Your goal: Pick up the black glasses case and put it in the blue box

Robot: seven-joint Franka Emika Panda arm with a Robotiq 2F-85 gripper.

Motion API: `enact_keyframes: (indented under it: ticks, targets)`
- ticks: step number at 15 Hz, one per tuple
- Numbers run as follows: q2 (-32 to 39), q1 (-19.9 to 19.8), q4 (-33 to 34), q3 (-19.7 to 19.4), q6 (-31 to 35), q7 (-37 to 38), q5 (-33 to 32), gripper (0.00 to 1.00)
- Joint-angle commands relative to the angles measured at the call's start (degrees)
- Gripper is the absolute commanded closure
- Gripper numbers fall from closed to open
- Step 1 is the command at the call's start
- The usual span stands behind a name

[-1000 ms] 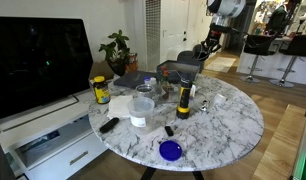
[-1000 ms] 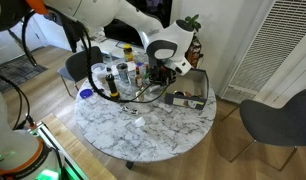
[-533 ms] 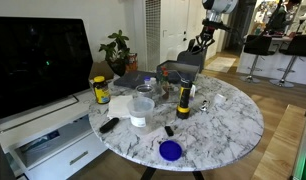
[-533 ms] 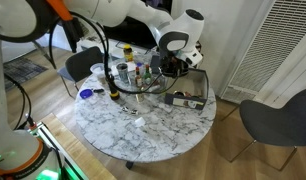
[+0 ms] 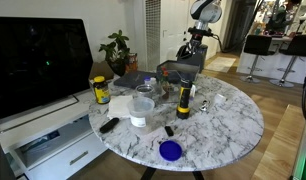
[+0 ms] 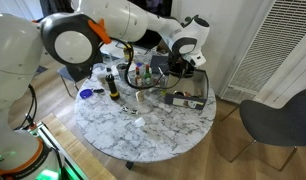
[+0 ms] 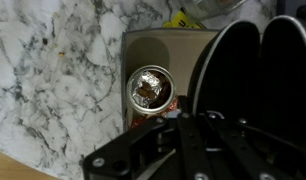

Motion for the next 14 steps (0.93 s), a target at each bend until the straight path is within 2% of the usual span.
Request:
enact_keyframes:
  ticks: [1,10,14]
  targets:
    - [9.9,-2.8,13.7,2.3,-6.3,4.5,2.3,0.99]
    - [27.9,-3.3,36.6,1.7,-9.6,19.3,1.0,0.99]
    - [32.2,-2.7,40.6,1.3,-9.2,23.4,0.3,0.99]
